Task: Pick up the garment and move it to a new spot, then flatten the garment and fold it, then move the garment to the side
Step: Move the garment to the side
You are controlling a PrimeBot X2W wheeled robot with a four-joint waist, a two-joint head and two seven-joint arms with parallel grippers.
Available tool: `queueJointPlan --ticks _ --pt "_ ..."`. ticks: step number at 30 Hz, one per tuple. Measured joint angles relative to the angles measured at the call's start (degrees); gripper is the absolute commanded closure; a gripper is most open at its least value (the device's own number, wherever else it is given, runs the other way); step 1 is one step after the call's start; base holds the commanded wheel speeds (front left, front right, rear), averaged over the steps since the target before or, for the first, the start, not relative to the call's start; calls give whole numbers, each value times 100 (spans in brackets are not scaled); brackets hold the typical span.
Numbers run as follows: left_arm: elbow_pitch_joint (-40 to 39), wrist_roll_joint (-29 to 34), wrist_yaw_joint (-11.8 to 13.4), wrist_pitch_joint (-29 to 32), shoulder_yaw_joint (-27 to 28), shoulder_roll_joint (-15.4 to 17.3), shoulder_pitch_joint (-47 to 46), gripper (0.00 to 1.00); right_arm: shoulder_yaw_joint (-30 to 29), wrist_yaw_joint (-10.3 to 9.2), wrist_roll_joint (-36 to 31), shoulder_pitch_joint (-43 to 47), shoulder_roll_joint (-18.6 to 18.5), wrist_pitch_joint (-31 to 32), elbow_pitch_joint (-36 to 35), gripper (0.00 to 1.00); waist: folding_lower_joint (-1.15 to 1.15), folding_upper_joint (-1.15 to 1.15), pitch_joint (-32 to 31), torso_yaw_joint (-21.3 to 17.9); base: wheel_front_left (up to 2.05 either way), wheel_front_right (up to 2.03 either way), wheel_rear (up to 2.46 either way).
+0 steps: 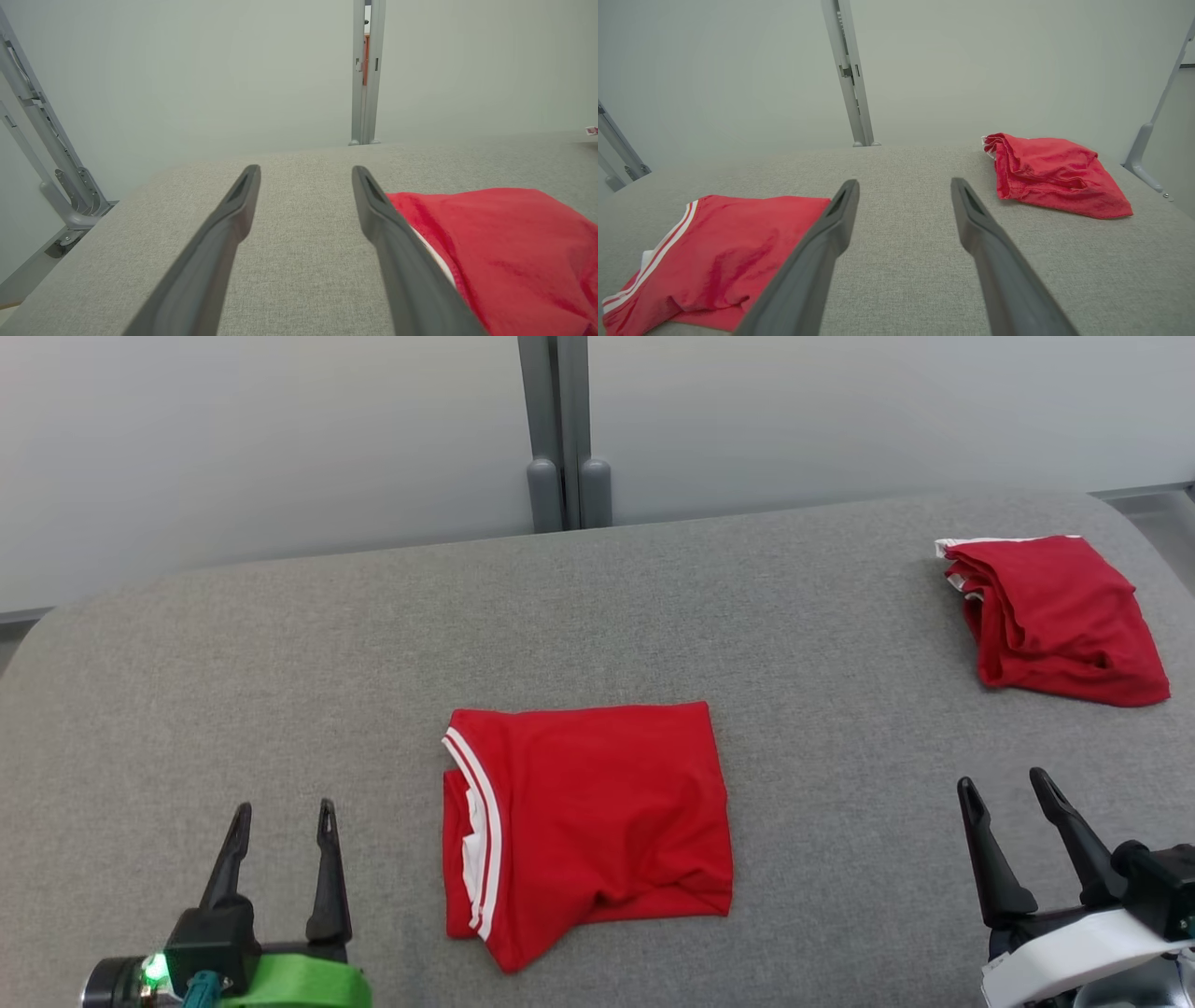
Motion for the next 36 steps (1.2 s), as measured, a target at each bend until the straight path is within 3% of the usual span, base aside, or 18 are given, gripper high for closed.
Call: queueJointPlan --ticks 9,21,22,23,24,25,30,36 --pt "-346 142 22 -24 -179 -112 -816 0 509 0 272 -814 -283 82 582 0 0 0 598 191 0 0 0" --pt "-468 277 -25 -32 -250 -315 -1356 0 2363 0 1389 -2221 -185 158 2472 0 0 0 1426 726 0 0 0" --pt "-468 282 -25 -32 -250 -328 -1357 0 2468 1 1473 -2285 -200 215 2560 4 0 0 1459 760 0 0 0" --pt "-467 302 -26 -32 -244 -339 -1358 0 2547 1 1575 -2343 -223 225 2643 53 0 0 1495 798 0 0 0" --pt "-468 304 -26 -32 -237 -352 -1359 0 2655 1 1711 -2404 -276 282 2710 88 0 0 1527 830 0 0 0" --pt "-468 309 -27 -32 -224 -360 -1359 0 2743 2 1825 -2460 -347 342 2747 100 0 0 1554 853 0 0 0" --pt "-487 339 -26 -32 -130 -381 -1346 0 3136 7 2169 -2605 -705 274 2604 100 0 0 1584 818 0 0 0" --pt "-538 380 -54 -33 -68 -401 -1336 0 3545 5 2115 -2715 -1462 48 1979 100 0 0 1560 600 0 0 0"
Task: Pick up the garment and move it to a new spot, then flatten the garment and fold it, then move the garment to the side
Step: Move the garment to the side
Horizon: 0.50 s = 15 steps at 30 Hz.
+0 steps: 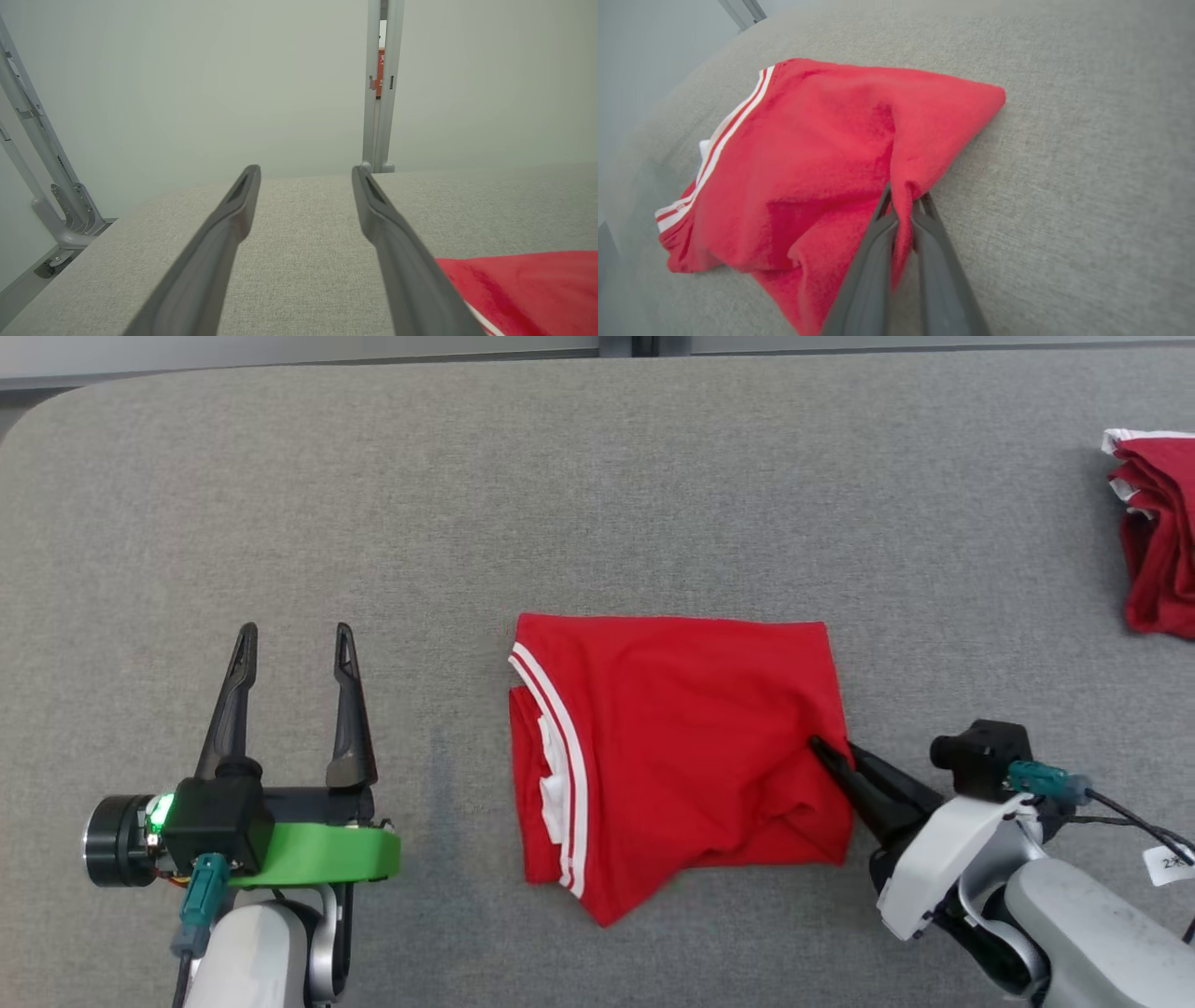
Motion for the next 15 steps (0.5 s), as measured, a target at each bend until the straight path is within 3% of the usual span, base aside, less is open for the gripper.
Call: queueJointPlan --ticks 1,7,15 --pt "-33 23 -7 0 29 2 4 0 13 0 -73 -19 -286 -59 -218 100 0 0 1 -114 0 0 0" --pt "-118 77 -58 0 52 15 -7 0 -119 0 -122 -169 -998 -113 -493 100 0 0 34 -524 0 0 0" --pt "-153 225 -185 0 -86 18 -424 0 37 -1 59 -1308 -1606 -271 -399 100 0 0 310 -1016 0 0 0"
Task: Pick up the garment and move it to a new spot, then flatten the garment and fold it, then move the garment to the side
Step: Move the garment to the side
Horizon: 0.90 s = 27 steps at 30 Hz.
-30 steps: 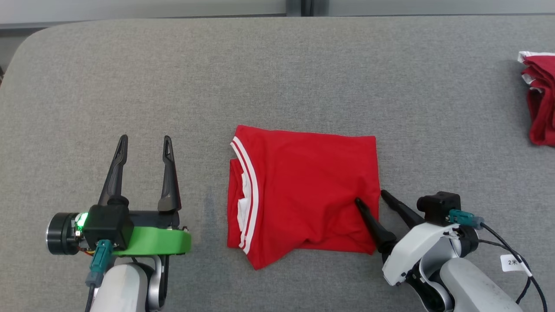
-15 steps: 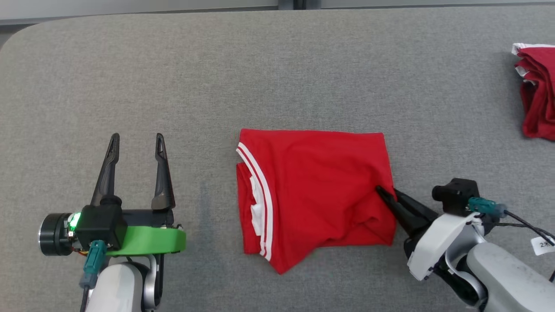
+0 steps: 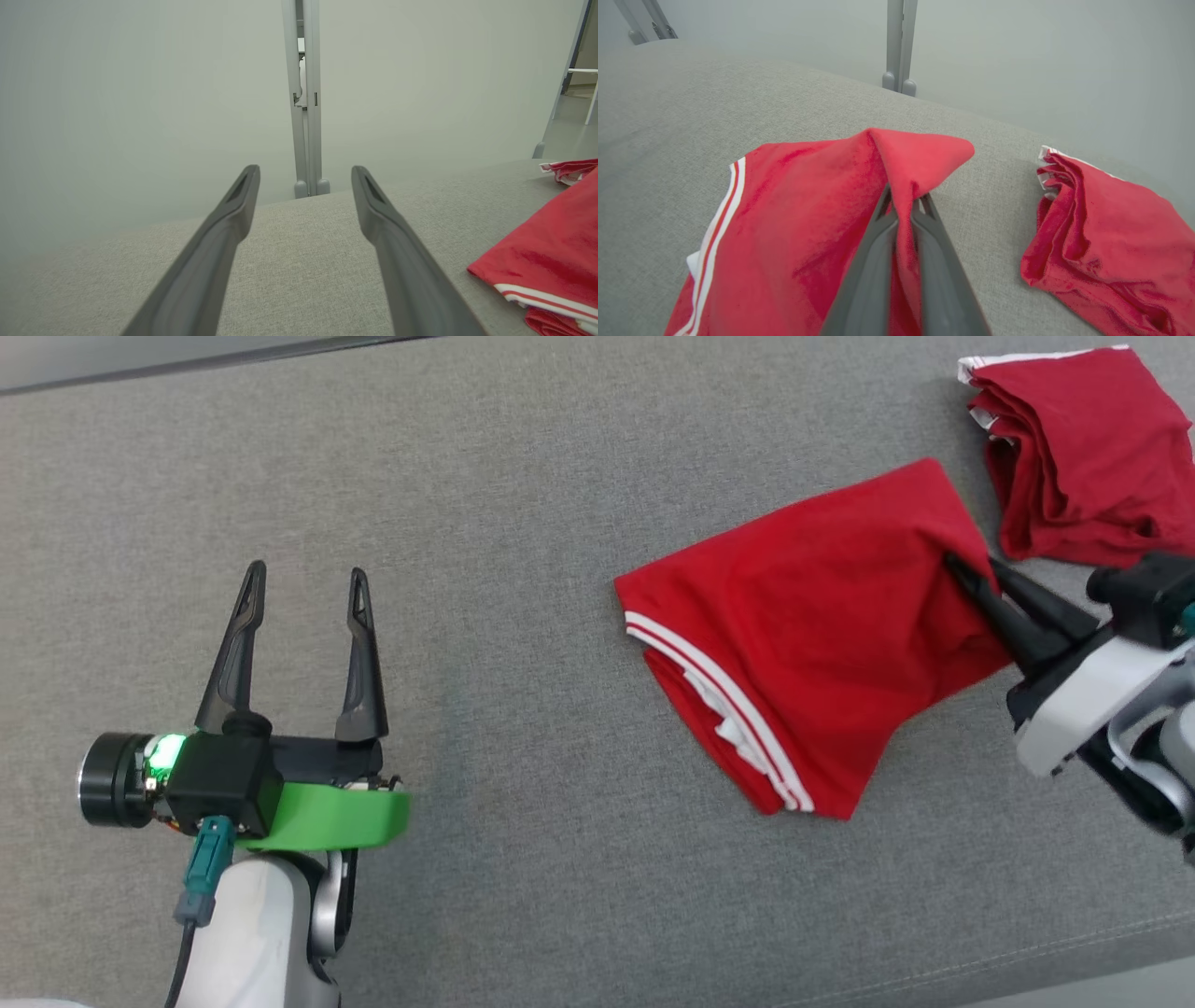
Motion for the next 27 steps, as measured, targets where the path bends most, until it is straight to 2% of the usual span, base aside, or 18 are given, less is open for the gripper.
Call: queueJointPlan --ticks 7,13,17,21,22,23,24,27 --pt "-5 129 -101 0 -176 20 -493 0 141 1 192 -1274 -662 -243 469 100 0 0 547 -131 0 0 0" --pt "-76 249 -193 0 -371 23 -901 0 -278 1 876 -1623 -1260 -424 1539 100 0 0 1112 -115 0 0 0" --pt "-119 363 -240 0 -481 59 -1098 0 -513 1 1252 -1639 -1427 -534 2130 100 1 0 1461 -77 0 0 0" --pt "-154 412 -243 0 -515 115 -1181 0 -645 1 1461 -1652 -1294 -595 2569 100 1 0 1755 -54 0 0 0" --pt "-159 422 -243 0 -532 122 -1199 0 -682 1 1486 -1653 -1226 -605 2717 69 1 0 1822 -51 0 0 0" --pt "-170 433 -243 0 -552 126 -1224 0 -724 1 1505 -1653 -1157 -606 2861 18 1 0 1883 -51 0 0 0" --pt "-181 439 -244 0 -565 134 -1244 0 -782 1 1525 -1653 -1100 -612 2980 0 1 0 1923 -51 0 0 0" --pt "-214 455 -247 0 -609 166 -1261 0 -1121 1 1363 -1643 -862 -631 3227 0 1 0 1991 -86 0 0 0"
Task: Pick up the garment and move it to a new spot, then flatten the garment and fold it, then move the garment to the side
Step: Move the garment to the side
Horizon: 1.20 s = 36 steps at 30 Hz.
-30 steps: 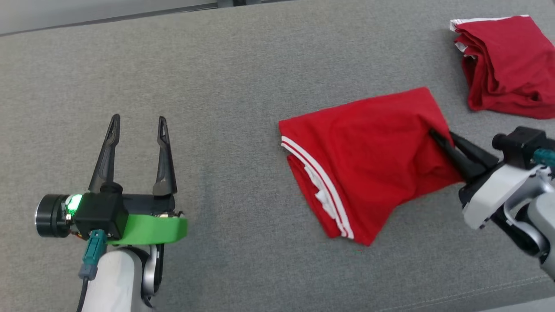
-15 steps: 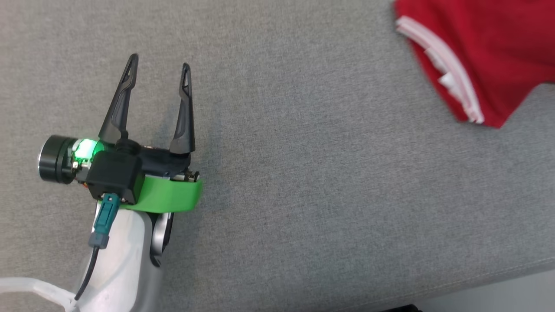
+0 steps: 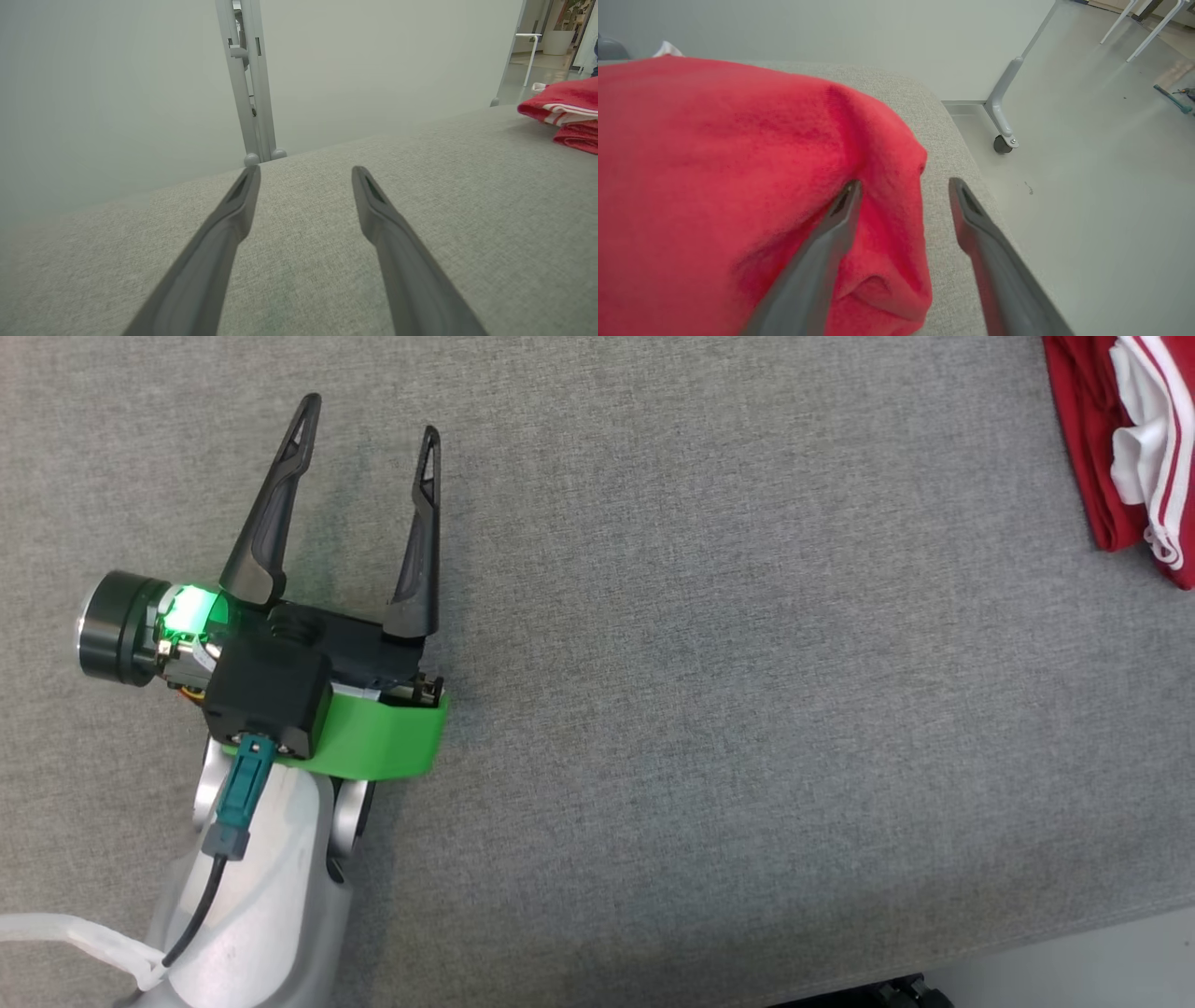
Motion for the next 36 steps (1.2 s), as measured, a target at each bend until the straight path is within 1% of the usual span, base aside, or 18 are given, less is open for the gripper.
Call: queueJointPlan --ticks 4,9,11,14,17,22,27,32,36 --pt "-22 0 2 1 -27 30 7 0 -686 0 -388 292 246 -2 37 0 0 0 -95 -44 0 0 0" --pt "69 -47 5 1 -40 62 141 0 -1735 0 -845 1125 708 -7 -131 0 -1 0 -378 -131 0 0 0" --pt "135 -85 32 3 -41 62 254 0 -2171 -1 -1069 1553 960 -7 -380 0 -1 0 -531 -173 0 0 0" --pt "224 -151 56 8 -31 65 444 0 -2744 0 -1469 2149 1352 -7 -959 0 -1 0 -770 -231 0 0 0" --pt "289 -277 118 9 36 69 684 0 -3288 -1 -1956 2778 1909 -7 -1712 0 -1 0 -1051 -289 0 0 0" --pt "376 -403 221 8 142 88 996 0 -3562 -1 -2561 3486 2707 -7 -2748 0 -1 0 -1493 -347 0 0 0" --pt "472 -544 314 2 233 76 1308 0 -3446 -1 -2930 4011 3332 -7 -3515 0 -1 0 -1942 -330 0 0 0" --pt "592 -713 419 1 396 67 1638 0 -3163 -1 -3167 4393 3776 -7 -3997 0 -1 0 -2330 -216 0 0 0" --pt "632 -801 511 0 541 69 1878 0 -2952 -1 -3306 4656 3967 -7 -4202 0 -2 0 -2596 -47 0 0 0"
